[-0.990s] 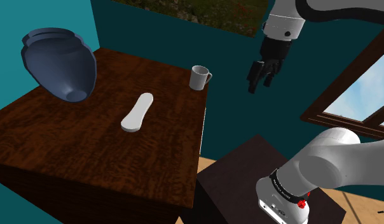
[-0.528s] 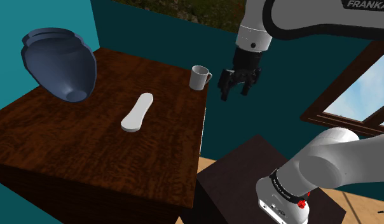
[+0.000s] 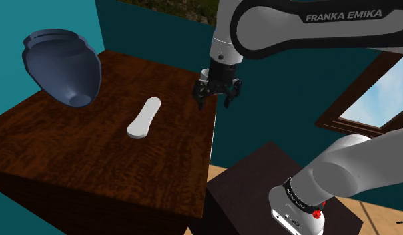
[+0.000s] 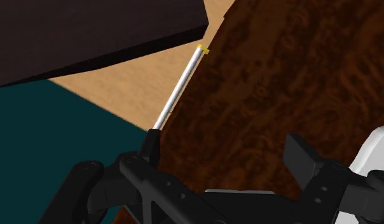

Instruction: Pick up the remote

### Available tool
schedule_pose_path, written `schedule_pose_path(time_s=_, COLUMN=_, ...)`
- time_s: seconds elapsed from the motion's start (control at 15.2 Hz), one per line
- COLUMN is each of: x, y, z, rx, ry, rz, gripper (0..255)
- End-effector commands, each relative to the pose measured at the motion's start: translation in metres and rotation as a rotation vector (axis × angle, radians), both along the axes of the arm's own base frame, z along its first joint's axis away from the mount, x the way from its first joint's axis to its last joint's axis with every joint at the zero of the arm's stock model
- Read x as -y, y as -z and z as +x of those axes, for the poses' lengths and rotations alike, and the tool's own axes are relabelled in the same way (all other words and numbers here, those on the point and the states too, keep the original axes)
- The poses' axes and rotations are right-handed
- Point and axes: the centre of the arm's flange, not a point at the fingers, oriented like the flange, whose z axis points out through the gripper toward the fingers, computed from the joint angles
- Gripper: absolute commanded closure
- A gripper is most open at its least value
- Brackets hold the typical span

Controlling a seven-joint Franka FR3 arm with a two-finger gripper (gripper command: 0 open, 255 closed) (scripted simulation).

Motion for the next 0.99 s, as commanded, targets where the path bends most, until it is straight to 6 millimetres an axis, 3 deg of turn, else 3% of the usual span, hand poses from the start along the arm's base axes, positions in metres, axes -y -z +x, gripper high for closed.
schedule_pose_path(time_s=0.0, x=-0.020, y=0.008, z=0.014, rx=0.010, ry=0.046, rz=0.001, gripper=0)
schedule_pose_path(time_s=0.92, x=-0.134, y=0.069, z=0.134, rx=0.073, ry=0.339, rz=-0.009, gripper=0)
